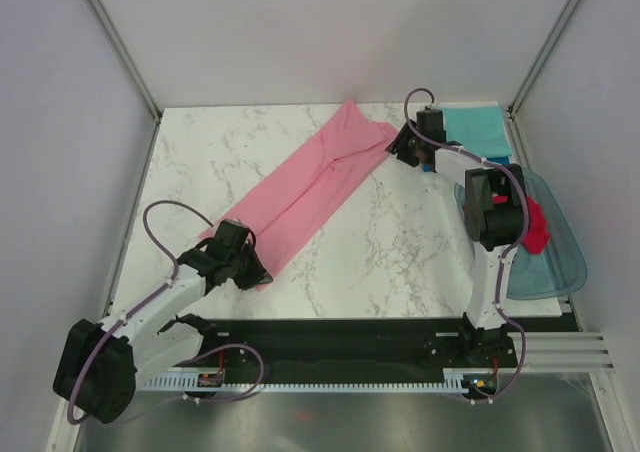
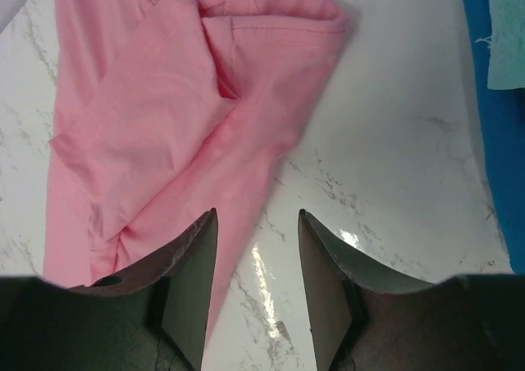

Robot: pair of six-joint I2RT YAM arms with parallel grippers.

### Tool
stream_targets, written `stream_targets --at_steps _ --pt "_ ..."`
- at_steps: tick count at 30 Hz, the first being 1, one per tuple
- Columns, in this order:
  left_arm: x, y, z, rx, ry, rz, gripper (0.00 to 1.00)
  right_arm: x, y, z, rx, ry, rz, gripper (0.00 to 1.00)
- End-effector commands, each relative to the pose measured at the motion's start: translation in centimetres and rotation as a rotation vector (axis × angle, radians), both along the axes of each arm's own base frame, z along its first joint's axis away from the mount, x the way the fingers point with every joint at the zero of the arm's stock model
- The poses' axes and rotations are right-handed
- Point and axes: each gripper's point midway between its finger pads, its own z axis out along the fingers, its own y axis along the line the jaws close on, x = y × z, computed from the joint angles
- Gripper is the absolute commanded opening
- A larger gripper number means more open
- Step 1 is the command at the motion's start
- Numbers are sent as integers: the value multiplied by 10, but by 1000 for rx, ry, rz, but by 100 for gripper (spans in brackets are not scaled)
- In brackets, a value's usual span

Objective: Fold and stack the t-shirts
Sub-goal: Fold the tshirt

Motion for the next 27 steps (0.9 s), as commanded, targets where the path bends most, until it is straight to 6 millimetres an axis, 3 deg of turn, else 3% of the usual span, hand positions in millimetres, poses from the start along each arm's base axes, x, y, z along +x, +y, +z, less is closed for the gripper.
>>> stream_targets --at_steps 1,5,10,12,19,27 --pt "7 -1 6 17 -16 -3 11 14 -14 -3 -19 -18 -58 51" --pt "3 5 -11 91 29 -52 11 19 -22 -8 -16 -18 -97 50" --pt "3 25 -14 210 19 -5 8 19 -27 -14 -35 -14 -118 49" --pt "6 27 -8 213 -15 2 7 19 -28 -14 -39 -14 -117 49" --pt "30 13 38 173 -128 -36 6 19 -28 -13 -38 -16 -115 49" --pt "24 35 0 348 17 -49 2 17 -28 -20 -36 -1 -114 50"
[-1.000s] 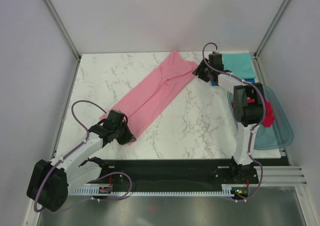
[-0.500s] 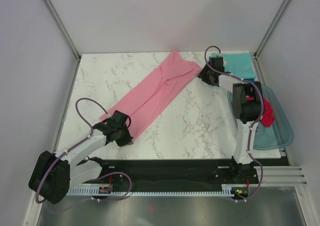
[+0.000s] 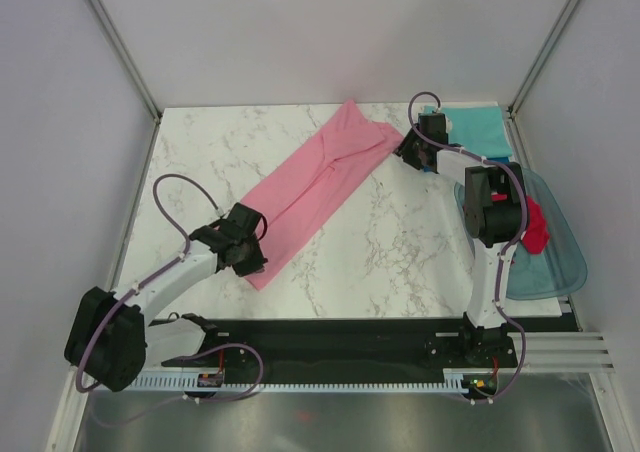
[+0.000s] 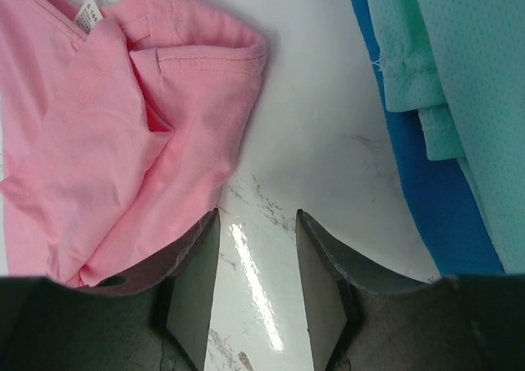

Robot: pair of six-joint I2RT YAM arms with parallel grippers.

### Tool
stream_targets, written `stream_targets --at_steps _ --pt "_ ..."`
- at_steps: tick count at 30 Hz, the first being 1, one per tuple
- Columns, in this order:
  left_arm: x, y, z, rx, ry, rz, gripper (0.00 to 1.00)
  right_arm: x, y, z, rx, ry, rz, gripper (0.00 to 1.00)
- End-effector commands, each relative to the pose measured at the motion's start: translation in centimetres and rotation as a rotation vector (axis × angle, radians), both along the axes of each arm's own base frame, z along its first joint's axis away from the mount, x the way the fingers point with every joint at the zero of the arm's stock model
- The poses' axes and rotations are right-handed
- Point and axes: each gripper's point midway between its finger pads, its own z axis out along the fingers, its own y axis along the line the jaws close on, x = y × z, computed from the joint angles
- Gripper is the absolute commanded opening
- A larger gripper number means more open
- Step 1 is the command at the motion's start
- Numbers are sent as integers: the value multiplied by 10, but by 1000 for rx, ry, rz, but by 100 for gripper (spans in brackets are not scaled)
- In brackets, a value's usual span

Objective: Fold and stack the t-shirts
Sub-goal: Fold the tshirt

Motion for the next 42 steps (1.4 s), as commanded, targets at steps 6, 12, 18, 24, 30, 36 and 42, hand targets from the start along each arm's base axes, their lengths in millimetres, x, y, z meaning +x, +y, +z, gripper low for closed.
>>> stream_targets --at_steps 6,12,18,24,30,36,42 --pt "-9 19 -21 128 72 -12 2 15 -1 3 13 -52 -5 51" --pt "-23 14 -27 87 97 -10 2 20 -2 0 17 -54 -7 51" --pt "-31 6 -29 80 108 -21 2 27 -2 -8 20 -51 -11 51" --pt "-41 -7 -36 77 132 -49 2 39 0 -19 30 -54 -13 50" --pt "-51 -32 -30 32 112 -77 2 56 3 -35 41 -54 -11 36" --pt "-64 -77 -26 -59 114 -119 2 77 -7 -39 33 -71 -16 18" --pt "-64 -120 -13 -95 130 -219 3 92 -8 -25 12 -88 50 25"
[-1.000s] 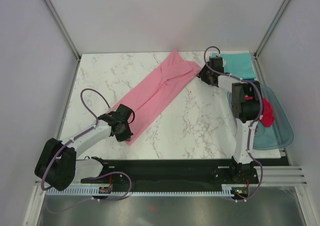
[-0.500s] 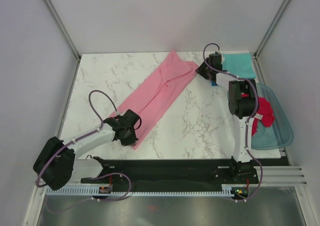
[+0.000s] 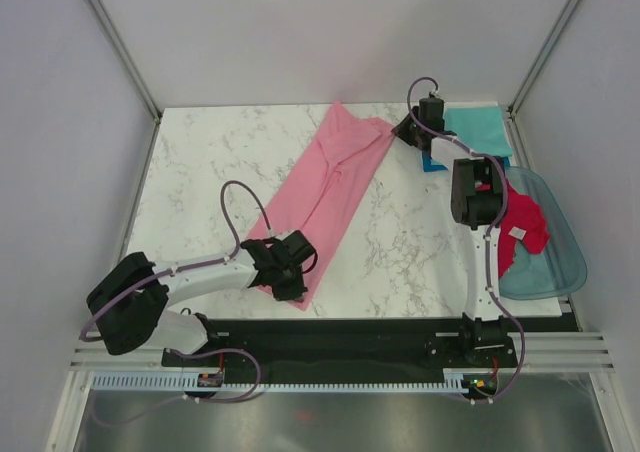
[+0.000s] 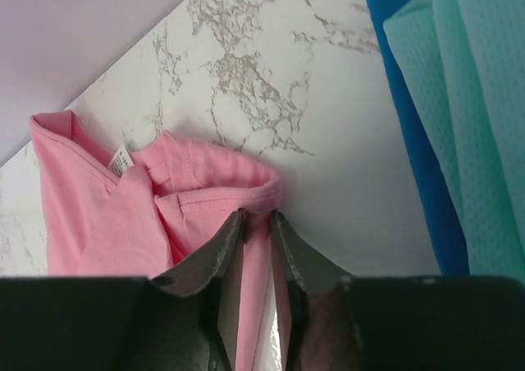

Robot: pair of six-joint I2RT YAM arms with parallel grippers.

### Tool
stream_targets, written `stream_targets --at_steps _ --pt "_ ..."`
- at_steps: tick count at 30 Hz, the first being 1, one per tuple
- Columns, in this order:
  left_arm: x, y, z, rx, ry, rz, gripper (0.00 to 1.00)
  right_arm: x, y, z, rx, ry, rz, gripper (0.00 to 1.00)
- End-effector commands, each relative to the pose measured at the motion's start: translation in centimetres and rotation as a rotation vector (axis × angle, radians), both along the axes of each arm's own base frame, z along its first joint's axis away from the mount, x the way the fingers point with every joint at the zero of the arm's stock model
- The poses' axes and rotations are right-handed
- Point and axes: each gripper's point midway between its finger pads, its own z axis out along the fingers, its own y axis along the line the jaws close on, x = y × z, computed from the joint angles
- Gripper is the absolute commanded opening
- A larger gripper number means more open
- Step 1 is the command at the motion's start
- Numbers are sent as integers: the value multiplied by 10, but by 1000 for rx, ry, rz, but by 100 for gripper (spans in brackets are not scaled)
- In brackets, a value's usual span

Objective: Fold and stack the t-shirts
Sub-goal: Fold the tshirt

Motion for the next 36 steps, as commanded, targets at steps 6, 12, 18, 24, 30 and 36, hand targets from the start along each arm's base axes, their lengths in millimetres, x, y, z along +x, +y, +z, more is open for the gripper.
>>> stream_targets --at_steps 6,12,18,24,30,36 --pt "25 -40 53 -137 -103 -3 8 -15 -9 30 -62 56 50 48" --pt "52 -41 107 -183 -241 -104 9 -42 -12 67 -41 118 13 54" --pt "88 -9 149 -291 -322 -100 9 -120 2 81 -42 254 -15 55" --pt "138 51 157 -381 -357 28 9 -243 73 63 -23 397 90 55" --pt "151 69 137 -490 -274 49 6 -358 145 35 -65 468 240 53" --pt "159 90 136 -440 -316 74 7 -418 169 50 -15 436 302 54"
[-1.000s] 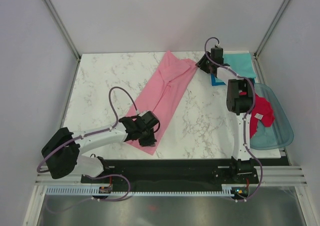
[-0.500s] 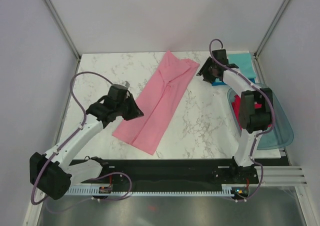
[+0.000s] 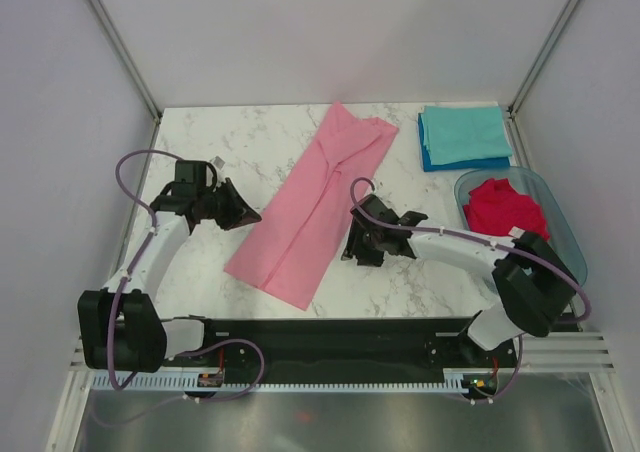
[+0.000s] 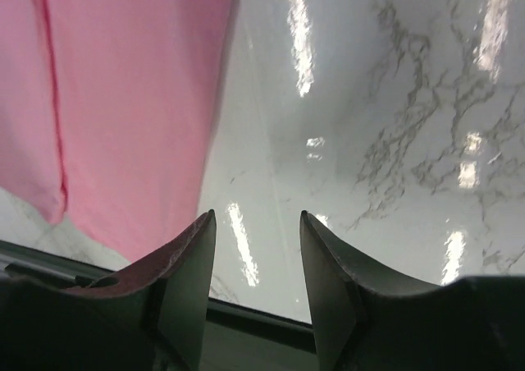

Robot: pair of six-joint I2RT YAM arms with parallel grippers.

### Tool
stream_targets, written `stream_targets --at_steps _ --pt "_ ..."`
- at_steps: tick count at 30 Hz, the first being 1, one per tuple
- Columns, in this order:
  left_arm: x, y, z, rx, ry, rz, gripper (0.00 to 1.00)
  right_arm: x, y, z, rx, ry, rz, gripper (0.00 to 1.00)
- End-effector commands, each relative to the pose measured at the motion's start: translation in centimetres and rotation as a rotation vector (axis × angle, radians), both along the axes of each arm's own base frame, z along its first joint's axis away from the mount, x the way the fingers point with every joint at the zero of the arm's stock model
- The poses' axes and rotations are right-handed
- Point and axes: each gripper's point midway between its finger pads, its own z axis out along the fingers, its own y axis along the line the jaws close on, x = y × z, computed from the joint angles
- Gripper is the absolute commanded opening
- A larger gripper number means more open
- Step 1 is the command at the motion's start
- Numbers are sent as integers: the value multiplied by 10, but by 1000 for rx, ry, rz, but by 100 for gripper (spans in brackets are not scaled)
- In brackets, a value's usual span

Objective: Fold and stack the t-shirts
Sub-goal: Fold the tshirt

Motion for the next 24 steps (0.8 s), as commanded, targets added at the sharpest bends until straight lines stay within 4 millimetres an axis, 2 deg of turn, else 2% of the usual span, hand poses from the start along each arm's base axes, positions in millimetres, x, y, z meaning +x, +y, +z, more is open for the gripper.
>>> stream_targets --at_steps 1,4,6,8,13,16,21,24 --pt "3 3 11 8 -90 -77 7 -1 8 33 87 -91 -76 53" --pt "2 8 -1 34 -76 -90 7 -17 20 37 122 -101 -68 53" --pt "2 13 -10 55 -57 -78 7 -28 35 42 158 -114 -45 53" --pt "0 14 -19 57 -33 -78 7 -33 45 43 184 -110 -72 54" --pt "1 12 -20 36 -27 -94 6 -59 80 31 199 -55 -36 55" --pt "0 13 -20 36 -27 -91 6 -74 94 19 182 -27 -27 55" --pt "-1 13 -18 33 -36 -93 6 -90 103 2 149 -12 -43 55" --pt "0 13 -18 34 -40 -89 6 -91 109 -3 151 -10 -34 55"
